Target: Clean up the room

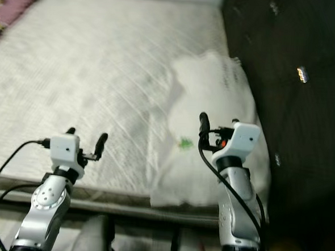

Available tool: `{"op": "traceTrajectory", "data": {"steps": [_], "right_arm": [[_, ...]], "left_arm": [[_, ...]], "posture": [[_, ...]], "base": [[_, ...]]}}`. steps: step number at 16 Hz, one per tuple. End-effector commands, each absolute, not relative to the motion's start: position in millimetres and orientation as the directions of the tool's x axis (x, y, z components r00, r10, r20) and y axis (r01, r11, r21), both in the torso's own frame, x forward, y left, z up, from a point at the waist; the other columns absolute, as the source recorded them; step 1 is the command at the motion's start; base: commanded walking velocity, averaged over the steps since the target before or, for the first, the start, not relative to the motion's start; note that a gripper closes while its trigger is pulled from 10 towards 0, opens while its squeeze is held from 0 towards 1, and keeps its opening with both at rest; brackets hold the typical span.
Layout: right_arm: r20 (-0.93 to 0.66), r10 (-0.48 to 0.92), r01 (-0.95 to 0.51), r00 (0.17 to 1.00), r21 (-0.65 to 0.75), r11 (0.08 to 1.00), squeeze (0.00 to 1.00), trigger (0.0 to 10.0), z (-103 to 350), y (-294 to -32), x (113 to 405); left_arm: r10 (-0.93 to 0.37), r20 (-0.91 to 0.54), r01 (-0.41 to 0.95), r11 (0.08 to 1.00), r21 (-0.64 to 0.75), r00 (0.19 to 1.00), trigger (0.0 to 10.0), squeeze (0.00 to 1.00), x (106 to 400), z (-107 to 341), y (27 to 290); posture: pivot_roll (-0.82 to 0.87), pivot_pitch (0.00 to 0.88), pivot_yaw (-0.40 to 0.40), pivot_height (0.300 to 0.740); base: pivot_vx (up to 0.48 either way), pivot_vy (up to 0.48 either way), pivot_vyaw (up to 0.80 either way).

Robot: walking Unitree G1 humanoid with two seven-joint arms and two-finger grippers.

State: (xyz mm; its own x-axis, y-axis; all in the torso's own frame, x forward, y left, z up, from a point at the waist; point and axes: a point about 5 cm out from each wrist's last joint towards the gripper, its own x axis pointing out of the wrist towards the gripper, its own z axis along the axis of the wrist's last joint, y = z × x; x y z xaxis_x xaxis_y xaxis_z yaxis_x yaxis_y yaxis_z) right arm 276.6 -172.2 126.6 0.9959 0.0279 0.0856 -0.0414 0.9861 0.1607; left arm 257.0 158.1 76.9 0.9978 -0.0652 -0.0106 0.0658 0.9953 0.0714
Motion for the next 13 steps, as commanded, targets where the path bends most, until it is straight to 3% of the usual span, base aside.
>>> {"op": "traceTrajectory", "data": {"steps": [1,5,9,13], "right_arm": [[0.044,0.016,-0.023,0.999,0.160,0.987,0.00,10.0,117.5,-174.2,274.0],[0.032,-0.001,-0.004,1.000,0.154,0.988,0.00,10.0,113.5,-171.9,270.7],[0.016,-0.021,0.019,1.000,0.128,0.992,0.00,10.0,109.7,-177.7,272.5],[-0.023,-0.012,0.014,1.000,0.124,0.992,0.00,10.0,102.3,-175.6,277.7]], "left_arm": [[-0.024,-0.029,0.026,0.996,0.080,0.999,10.0,0.00,255.6,74.9,162.6],[-0.030,-0.048,0.034,0.995,0.089,0.998,10.0,0.00,254.1,71.3,154.1],[0.018,-0.026,-0.015,0.994,0.112,1.000,10.0,0.00,263.1,76.4,163.6],[-0.030,-0.019,0.032,0.994,0.107,0.999,10.0,0.00,269.2,80.6,158.2]], "posture": [[-0.01,0.000,-0.010,0.738],[-0.02,0.000,-0.003,0.740],[-0.04,0.005,0.010,0.740],[-0.03,0.017,0.008,0.740]], "base": [[0.000,0.000,0.00],[0.000,0.000,0.00],[0.000,0.000,0.00],[0.000,0.000,0.00]]}}
